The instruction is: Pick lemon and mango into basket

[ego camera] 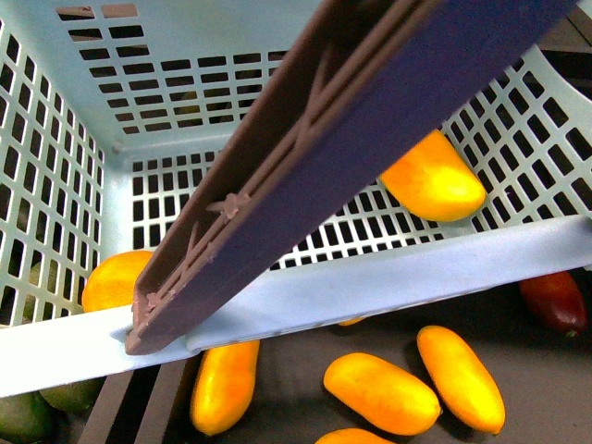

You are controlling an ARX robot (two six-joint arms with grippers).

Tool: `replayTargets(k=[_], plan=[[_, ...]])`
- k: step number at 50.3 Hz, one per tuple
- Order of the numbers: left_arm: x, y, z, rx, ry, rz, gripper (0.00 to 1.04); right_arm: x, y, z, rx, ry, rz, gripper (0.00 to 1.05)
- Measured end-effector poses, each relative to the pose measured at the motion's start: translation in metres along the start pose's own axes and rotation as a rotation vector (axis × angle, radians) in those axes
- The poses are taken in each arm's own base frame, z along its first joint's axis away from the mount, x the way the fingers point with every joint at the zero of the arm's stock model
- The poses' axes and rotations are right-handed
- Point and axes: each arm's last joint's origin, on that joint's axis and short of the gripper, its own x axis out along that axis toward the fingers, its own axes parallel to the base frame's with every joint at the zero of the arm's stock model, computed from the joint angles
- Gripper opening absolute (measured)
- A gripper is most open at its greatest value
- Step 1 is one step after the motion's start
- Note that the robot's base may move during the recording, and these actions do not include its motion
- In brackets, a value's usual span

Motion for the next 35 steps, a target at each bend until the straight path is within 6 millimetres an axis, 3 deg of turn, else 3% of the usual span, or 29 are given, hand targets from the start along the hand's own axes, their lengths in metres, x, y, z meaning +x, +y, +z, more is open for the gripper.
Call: replayTargets(k=[35], plan=[[0.000,0.000,0.000,0.000,0.000,0.000,0.06,-0.027,0.000,-0.021,0.000,-0.027,-0.001,0.02]])
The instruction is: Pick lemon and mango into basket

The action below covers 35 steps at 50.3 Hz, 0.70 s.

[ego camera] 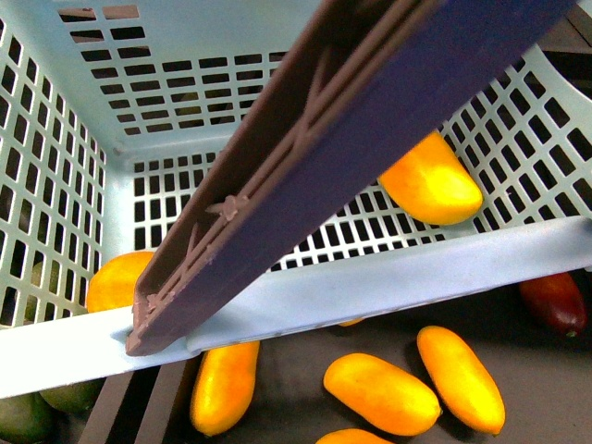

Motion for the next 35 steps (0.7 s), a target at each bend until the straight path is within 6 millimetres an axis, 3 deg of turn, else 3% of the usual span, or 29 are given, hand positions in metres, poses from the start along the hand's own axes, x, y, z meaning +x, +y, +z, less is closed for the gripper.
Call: replayTargets(k=[35], plan=[[0.000,0.000,0.000,0.000,0.000,0.001,0.06,-0.018,0.000,-0.003,-0.002,0.007,0.001,0.03]])
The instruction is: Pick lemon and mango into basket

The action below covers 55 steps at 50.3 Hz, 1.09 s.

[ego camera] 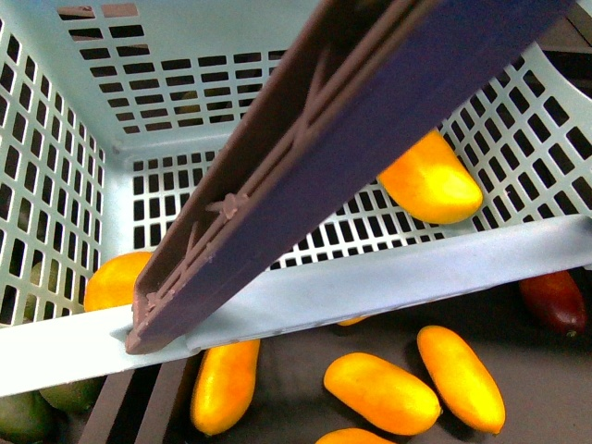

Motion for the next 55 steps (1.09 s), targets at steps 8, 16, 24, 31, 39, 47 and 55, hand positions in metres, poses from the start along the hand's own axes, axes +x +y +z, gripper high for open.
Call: replayTargets(k=[8,16,24,31,39,47,55], plan=[[0.0000,0.0000,0.0000,0.000,0.000,0.000,0.06,0.0000,0.0000,0.0000,0.000,0.000,0.000,0.26],[-0.0001,-0.0001,0.0000,0.000,0.000,-0.001,0.06,0.0000,0.0000,0.0000,0.000,0.000,0.000,0.57],[0.0000,-0.0002,-0.0001,0.001,-0.002,0.001,0.06,0.0000,-0.0001,0.0000,0.000,0.000,-0.002,0.87],[0.0012,-0.0011,-0.0019,0.010,0.009,-0.003,0.06,0.0000,-0.0001,-0.0001,0.001,0.001,-0.004,0.96],[0.0011,-0.0011,-0.0017,0.008,0.007,-0.002,0.06,-0.0001,-0.0001,0.0000,0.000,0.000,-0.002,0.96],[0.0008,-0.0004,-0.0006,0.006,0.000,0.002,0.06,-0.0001,0.0000,0.0000,0.000,0.000,-0.001,0.96],[0.0006,-0.0001,-0.0003,0.005,-0.002,0.003,0.06,-0.0002,0.0000,0.0000,0.000,0.000,-0.002,0.96]])
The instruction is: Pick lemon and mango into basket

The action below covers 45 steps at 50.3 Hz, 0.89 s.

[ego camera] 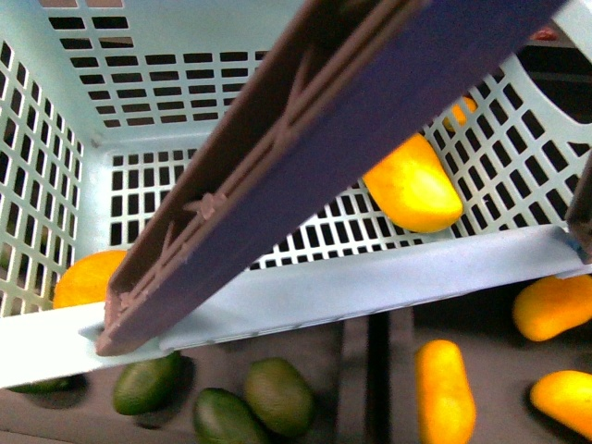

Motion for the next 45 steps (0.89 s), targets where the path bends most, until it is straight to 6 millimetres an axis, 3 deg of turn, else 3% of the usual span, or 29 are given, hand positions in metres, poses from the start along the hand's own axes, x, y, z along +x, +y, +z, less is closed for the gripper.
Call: replayTargets(k=[45], plan=[[-0.0001,0.0002,0.0001,-0.003,0.005,-0.003,0.06,0.0000,0.0001,-0.0001,0.000,0.000,0.003,0.96]])
